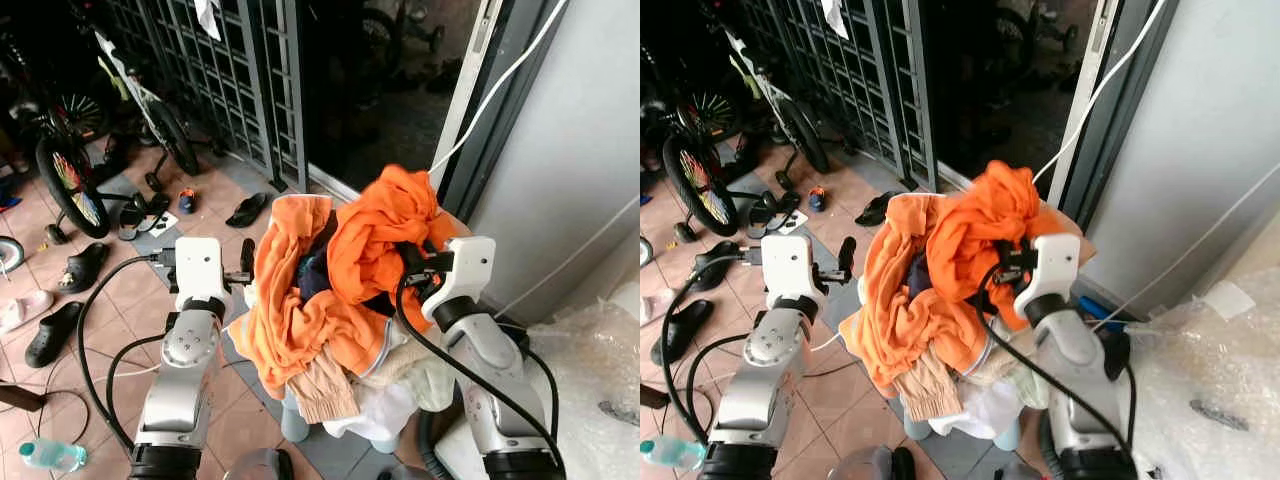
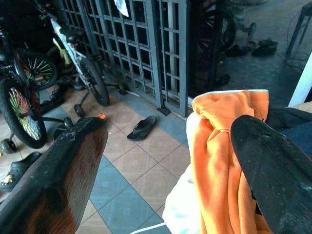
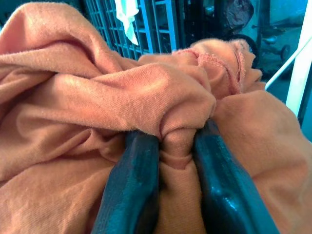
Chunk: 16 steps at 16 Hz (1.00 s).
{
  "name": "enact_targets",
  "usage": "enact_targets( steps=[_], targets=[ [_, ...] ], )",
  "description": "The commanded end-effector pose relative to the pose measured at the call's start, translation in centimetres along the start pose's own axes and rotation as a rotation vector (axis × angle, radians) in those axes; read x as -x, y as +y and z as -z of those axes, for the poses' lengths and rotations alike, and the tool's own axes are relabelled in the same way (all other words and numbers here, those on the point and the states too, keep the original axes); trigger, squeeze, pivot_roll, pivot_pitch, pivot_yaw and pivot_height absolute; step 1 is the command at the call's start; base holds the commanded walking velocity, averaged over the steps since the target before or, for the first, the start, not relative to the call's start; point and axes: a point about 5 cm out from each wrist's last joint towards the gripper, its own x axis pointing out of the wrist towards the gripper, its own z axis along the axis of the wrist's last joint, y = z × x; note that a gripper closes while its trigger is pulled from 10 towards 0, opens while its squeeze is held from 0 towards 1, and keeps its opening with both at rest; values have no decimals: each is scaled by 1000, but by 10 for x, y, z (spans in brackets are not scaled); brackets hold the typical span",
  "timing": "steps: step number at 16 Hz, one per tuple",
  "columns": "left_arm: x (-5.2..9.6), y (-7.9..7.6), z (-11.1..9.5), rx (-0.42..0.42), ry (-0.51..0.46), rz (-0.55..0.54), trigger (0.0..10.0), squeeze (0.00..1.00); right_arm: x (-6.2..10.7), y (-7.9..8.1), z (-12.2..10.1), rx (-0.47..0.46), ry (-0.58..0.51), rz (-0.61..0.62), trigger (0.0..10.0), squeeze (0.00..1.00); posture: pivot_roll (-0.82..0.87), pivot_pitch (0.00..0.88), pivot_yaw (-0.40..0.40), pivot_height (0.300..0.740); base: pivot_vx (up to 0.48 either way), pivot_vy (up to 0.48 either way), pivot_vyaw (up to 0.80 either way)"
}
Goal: Clothes washing
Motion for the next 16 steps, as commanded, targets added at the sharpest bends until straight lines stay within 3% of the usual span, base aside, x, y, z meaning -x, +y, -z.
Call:
enact_targets(
  steps=[1,2,3,11,16],
  targets=[
    [-3,-1,-1,-10,-11,17,10000,0,-2,5,-16,-2,-77,-13,0,0,-21,0,97,740,0,0,0],
    [-4,-3,-3,-4,-17,23,10000,0,-4,4,-21,6,-91,-3,5412,0,-23,0,100,740,0,0,0],
    [-4,-3,-3,-2,-15,20,10000,0,-5,3,-22,26,-87,3,10000,0,-23,0,100,740,0,0,0],
    [-4,-3,-2,-2,-5,18,10000,0,-7,1,-19,50,-65,6,10000,0,-20,0,96,740,-260,0,0],
    [-4,-4,-4,2,-23,28,10000,0,-9,-2,-20,73,-69,22,10000,0,-21,0,93,740,-104,0,-725]
  ],
)
